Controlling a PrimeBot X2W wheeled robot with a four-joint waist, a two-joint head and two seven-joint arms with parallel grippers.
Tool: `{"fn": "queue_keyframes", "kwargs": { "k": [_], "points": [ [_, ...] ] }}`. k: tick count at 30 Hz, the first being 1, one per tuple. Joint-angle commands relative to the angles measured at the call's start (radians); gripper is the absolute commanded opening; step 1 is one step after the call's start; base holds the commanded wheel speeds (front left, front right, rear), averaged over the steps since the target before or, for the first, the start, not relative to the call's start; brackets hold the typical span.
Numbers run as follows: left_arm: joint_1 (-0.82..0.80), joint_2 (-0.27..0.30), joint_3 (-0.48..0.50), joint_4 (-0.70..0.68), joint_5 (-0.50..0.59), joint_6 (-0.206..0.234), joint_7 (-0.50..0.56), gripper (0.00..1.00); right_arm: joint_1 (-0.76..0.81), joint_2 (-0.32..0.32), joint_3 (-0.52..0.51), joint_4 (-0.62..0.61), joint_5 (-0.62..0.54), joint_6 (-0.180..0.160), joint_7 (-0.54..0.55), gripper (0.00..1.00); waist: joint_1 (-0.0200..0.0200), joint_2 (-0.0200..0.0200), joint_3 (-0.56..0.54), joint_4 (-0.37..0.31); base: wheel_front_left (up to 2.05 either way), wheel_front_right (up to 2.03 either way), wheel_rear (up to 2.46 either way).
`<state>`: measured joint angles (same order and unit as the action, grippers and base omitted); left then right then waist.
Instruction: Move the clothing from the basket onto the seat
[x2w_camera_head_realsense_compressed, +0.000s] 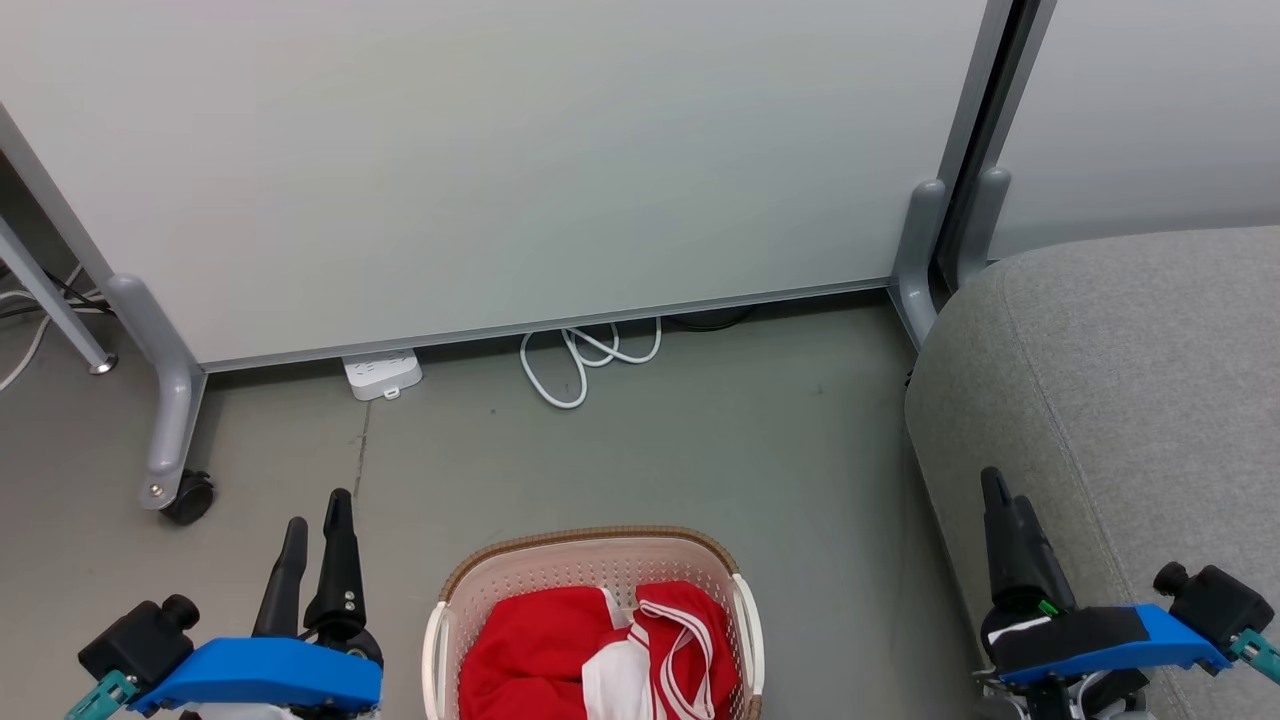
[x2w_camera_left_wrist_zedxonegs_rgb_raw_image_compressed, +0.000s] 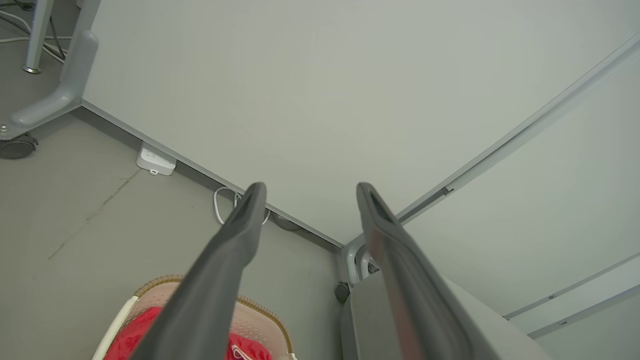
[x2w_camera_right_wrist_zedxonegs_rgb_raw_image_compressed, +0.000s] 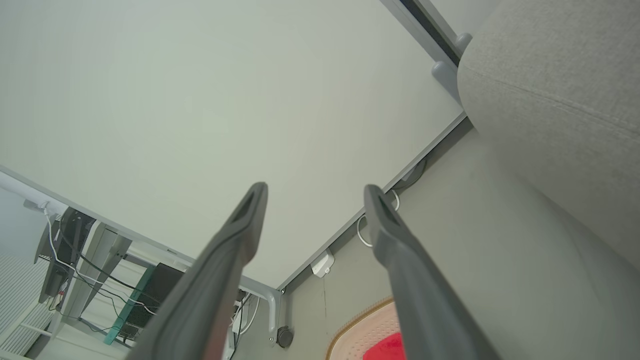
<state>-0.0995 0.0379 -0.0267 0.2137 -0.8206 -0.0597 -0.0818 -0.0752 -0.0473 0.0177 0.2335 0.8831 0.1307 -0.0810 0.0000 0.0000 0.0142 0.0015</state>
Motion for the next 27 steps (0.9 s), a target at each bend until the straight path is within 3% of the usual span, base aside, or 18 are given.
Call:
{"fn": "queue_keyframes", "kwargs": {
  "k": [1,27],
  "points": [
    [-0.026,0.009,-0.004,-0.007,0.032,0.005,-0.010,1.00,-0.028,-0.003,0.006,-0.008,-0.035,0.000,-0.010,1.00,0.0000,0.0000,0.000,0.000,0.00,0.00,0.00],
    [-0.023,0.012,-0.047,0.023,0.325,0.020,-0.084,1.00,-0.031,-0.004,0.030,0.035,-0.346,0.000,-0.083,1.00,0.0000,0.0000,-0.005,0.001,0.00,0.00,0.00]
  ]
}}
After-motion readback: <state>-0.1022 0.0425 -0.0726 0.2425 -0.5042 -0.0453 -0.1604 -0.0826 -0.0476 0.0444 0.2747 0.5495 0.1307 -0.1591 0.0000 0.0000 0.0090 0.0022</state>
